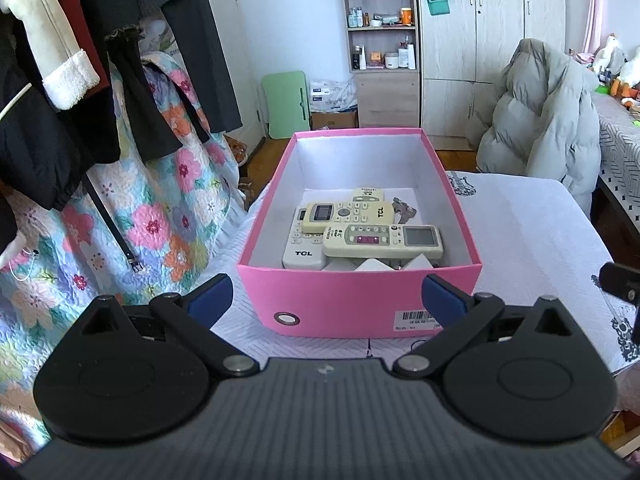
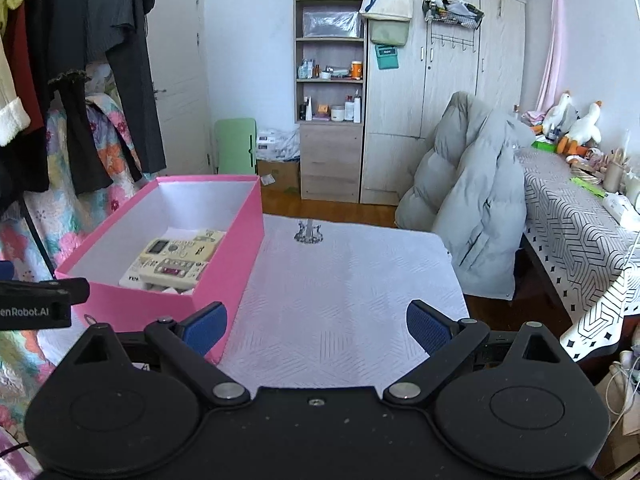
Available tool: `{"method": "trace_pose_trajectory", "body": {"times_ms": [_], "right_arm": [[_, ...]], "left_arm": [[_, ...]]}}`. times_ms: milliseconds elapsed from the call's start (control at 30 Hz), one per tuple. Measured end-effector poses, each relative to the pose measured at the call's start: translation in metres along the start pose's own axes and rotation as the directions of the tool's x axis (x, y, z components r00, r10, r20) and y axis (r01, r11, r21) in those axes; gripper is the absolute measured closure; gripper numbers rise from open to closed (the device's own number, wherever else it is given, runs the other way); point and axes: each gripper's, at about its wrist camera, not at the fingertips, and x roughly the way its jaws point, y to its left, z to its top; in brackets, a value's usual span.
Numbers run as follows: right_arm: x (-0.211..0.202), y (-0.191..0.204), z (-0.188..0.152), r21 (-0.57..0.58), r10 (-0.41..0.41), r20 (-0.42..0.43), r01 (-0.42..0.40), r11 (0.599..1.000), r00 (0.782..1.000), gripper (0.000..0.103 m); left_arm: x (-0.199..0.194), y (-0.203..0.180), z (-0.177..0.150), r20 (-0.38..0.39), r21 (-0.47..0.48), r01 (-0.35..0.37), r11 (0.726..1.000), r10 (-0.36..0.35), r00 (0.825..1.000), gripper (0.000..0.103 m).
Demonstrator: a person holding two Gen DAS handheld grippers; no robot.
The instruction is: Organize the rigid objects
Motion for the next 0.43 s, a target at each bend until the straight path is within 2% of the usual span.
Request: {"method": "trace_pose_trajectory", "body": {"times_ms": [433], "right_arm": [[0.0003, 0.0046, -0.0003, 0.004, -0.001, -0.034, 0.001, 1.0, 0.999, 0.005]], "left_arm": [[0.0048, 0.0017, -0.0005, -0.022, 0.016, 0.032, 0.999, -0.031, 0.999, 0.001]]}}
